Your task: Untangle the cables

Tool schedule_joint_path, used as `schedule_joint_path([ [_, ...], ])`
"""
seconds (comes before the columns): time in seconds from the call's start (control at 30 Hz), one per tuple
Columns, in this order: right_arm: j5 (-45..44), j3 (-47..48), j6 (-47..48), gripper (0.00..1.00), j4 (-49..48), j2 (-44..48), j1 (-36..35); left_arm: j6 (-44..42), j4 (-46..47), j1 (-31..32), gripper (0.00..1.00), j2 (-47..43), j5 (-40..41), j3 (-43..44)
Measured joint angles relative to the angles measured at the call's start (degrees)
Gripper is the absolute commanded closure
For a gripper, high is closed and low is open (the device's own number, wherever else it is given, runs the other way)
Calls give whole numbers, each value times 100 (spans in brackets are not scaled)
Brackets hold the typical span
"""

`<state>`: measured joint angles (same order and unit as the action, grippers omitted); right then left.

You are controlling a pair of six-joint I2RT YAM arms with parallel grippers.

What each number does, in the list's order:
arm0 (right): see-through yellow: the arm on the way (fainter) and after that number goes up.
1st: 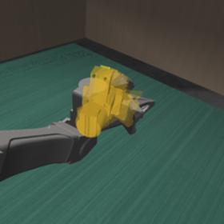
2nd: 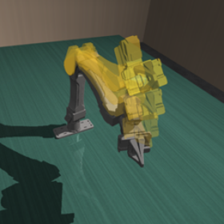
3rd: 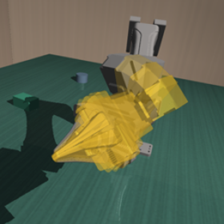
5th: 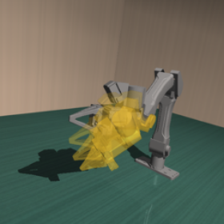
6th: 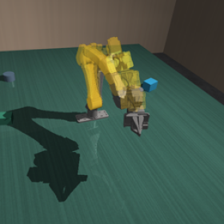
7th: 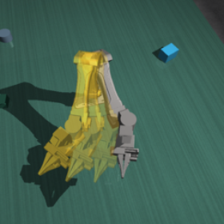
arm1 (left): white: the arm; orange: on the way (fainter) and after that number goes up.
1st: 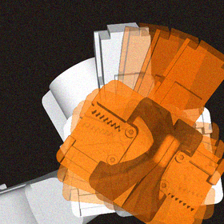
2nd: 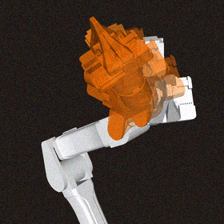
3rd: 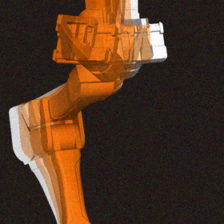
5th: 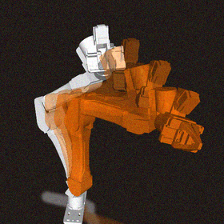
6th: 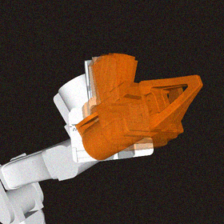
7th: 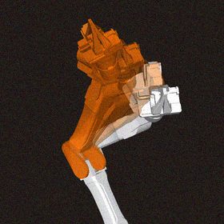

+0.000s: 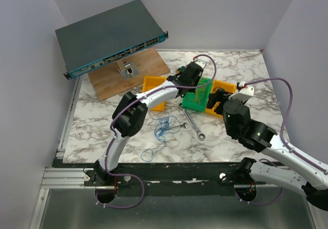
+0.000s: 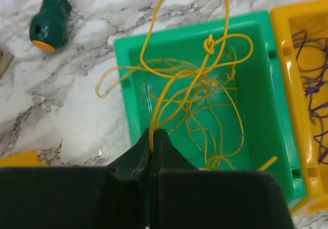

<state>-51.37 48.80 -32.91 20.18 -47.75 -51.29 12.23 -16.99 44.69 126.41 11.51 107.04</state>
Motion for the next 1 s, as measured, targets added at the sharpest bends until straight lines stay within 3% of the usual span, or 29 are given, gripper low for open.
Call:
schedule_joint_path([
  [0.27,4,0,-7,23,-9,-46,2,-13,-463,225,97,181,-31,-192],
  [0.57,319,11,-190,27,92,-380,321,-42,-953,236,66,181,-236,-175],
  [0.73,920,7,-557,26,238,-319,844,-13,-946,225,58,151,-400,-175],
  [0.8,1040,9,-629,26,260,-234,866,42,-1189,210,55,131,-538,210],
  [1.0,1237,-22,-820,26,505,-94,879,87,-1392,131,50,-212,-636,310],
])
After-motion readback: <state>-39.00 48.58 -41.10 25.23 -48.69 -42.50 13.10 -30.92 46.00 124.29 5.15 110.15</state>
